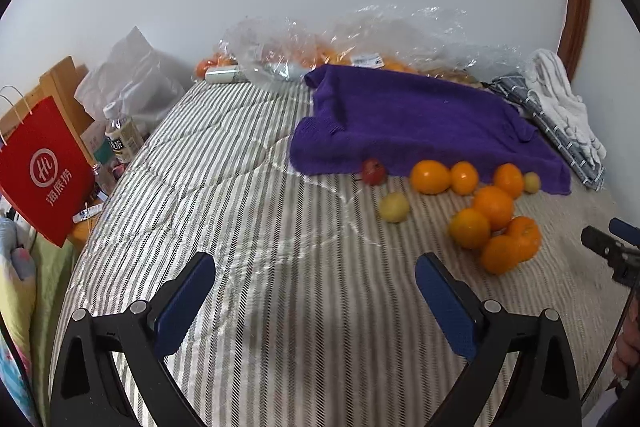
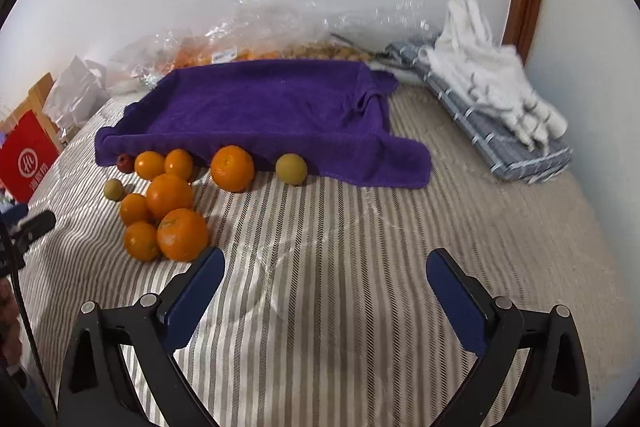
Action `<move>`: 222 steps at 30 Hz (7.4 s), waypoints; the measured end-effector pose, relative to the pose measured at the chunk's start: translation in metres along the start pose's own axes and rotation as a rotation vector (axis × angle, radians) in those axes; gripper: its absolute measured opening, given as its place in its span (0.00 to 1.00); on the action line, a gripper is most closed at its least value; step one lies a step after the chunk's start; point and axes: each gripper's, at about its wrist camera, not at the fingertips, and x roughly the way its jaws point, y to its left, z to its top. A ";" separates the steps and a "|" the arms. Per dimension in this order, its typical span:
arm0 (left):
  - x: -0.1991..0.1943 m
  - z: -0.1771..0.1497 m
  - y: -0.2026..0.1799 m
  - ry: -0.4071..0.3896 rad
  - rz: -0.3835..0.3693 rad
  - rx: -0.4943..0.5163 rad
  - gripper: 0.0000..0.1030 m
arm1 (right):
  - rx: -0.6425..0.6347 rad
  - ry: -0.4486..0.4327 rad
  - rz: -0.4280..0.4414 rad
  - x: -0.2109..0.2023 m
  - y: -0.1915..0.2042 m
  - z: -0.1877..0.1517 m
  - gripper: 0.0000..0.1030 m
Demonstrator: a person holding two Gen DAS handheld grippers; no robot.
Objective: Organize fruits
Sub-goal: 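Move the right gripper toward the small yellow-green fruit and close on it, then lift the small yellow-green fruit with the right gripper over the purple towel, then open the right gripper to drop the fruit onto the purple towel, then move the right gripper back to the oranges and grasp a large orange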
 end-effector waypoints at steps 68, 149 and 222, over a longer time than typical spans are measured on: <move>0.025 0.029 -0.034 0.090 -0.175 0.019 0.23 | -0.013 0.013 0.064 0.024 -0.009 0.012 0.27; 0.221 0.202 -0.045 0.311 -0.124 -0.061 0.23 | -0.047 0.254 0.056 0.230 0.010 0.205 0.35; 0.057 0.017 0.005 0.111 -0.165 0.026 0.51 | -0.262 0.092 0.201 0.043 0.089 0.000 0.44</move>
